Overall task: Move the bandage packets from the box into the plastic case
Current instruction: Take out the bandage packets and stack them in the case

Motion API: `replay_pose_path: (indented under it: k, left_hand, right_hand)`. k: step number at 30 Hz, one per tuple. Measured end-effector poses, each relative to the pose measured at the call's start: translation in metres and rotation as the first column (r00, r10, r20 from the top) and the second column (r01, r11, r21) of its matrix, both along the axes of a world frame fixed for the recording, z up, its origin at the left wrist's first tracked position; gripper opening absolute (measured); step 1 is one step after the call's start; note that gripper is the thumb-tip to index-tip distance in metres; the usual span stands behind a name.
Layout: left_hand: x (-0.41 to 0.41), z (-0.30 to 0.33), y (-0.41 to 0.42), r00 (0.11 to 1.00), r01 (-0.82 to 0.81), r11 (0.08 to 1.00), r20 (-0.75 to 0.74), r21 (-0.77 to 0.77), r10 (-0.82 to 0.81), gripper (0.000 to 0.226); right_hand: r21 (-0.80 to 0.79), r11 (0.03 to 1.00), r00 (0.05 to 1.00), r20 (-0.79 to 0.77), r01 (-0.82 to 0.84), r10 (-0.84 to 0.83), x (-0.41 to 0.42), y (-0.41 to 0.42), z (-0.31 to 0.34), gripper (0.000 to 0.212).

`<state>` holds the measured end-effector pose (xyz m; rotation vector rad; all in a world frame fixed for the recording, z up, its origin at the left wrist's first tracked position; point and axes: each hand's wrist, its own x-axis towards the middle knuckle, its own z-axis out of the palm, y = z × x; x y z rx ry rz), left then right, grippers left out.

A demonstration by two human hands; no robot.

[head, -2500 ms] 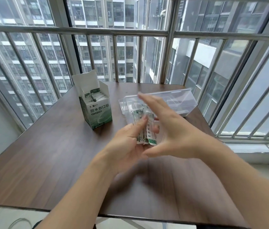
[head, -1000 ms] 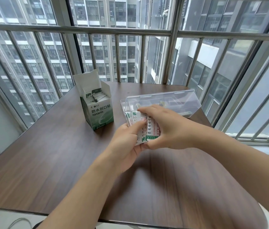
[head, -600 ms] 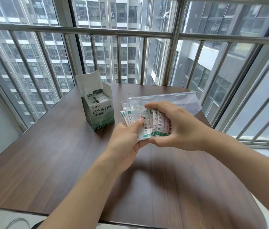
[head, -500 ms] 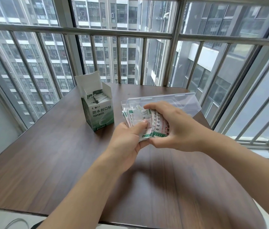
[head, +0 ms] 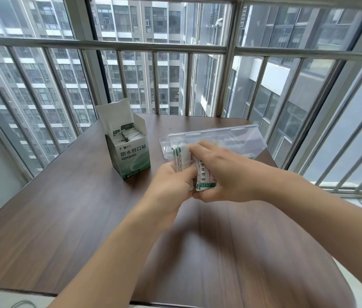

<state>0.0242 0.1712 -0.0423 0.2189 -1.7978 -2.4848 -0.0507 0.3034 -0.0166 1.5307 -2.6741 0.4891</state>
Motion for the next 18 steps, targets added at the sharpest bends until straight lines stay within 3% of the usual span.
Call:
replay_pose_path:
  k: [5,7,8,9,10,11,12,13,15,17,18]
  left_hand:
    - [0.005,0.008,-0.007,0.995,0.105,0.991,-0.011,0.079,-0.104,0.025]
    - [0.002,0.017,-0.009,0.998,0.051,0.997,-0.026,0.060,-0.049,0.024]
    - [-0.002,0.021,-0.012,0.995,-0.047,0.998,-0.091,-0.049,0.043,0.025]
    - [-0.010,0.026,-0.018,0.963,-0.206,0.942,-0.227,-0.264,0.147,0.025]
    - [-0.019,0.033,-0.025,0.892,-0.392,0.773,-0.413,-0.498,0.186,0.025]
    - [-0.032,0.038,-0.031,0.822,-0.530,0.529,-0.556,-0.663,0.127,0.022]
    - [-0.045,0.042,-0.037,0.809,-0.571,0.314,-0.586,-0.759,0.053,0.020]
    - [-0.061,0.043,-0.041,0.851,-0.521,0.162,-0.525,-0.838,0.017,0.022]
    - [-0.086,0.037,-0.046,0.959,-0.285,0.026,-0.284,-0.958,0.013,0.022]
    - [-0.093,0.024,-0.044,0.992,-0.120,0.034,-0.121,-0.992,-0.021,0.013]
    - [-0.091,0.017,-0.043,0.990,-0.131,0.061,-0.134,-0.990,-0.049,0.012]
  right_hand:
    - [0.001,1.000,0.997,-0.073,0.017,-0.017,0.004,0.008,0.003,0.074]
    - [-0.101,0.994,0.998,-0.043,0.030,-0.034,0.006,0.015,0.010,0.061]
    - [-0.202,0.978,0.998,0.039,0.062,-0.055,0.004,0.019,0.017,0.053]
    - [-0.305,0.945,0.985,0.157,0.115,-0.070,0.000,0.024,0.027,0.045]
    - [-0.385,0.904,0.957,0.279,0.185,-0.077,-0.006,0.029,0.039,0.036]
    - [-0.432,0.862,0.919,0.384,0.267,-0.093,-0.017,0.033,0.053,0.029]
    - [-0.449,0.819,0.869,0.482,0.357,-0.114,-0.030,0.036,0.065,0.022]
    - [-0.443,0.776,0.809,0.570,0.449,-0.142,-0.046,0.039,0.077,0.018]
    - [-0.360,0.717,0.705,0.663,0.597,-0.254,-0.073,0.037,0.093,0.017]
    - [-0.246,0.726,0.679,0.622,0.642,-0.390,-0.095,0.034,0.100,0.021]
    - [-0.185,0.746,0.692,0.561,0.640,-0.455,-0.102,0.032,0.102,0.024]
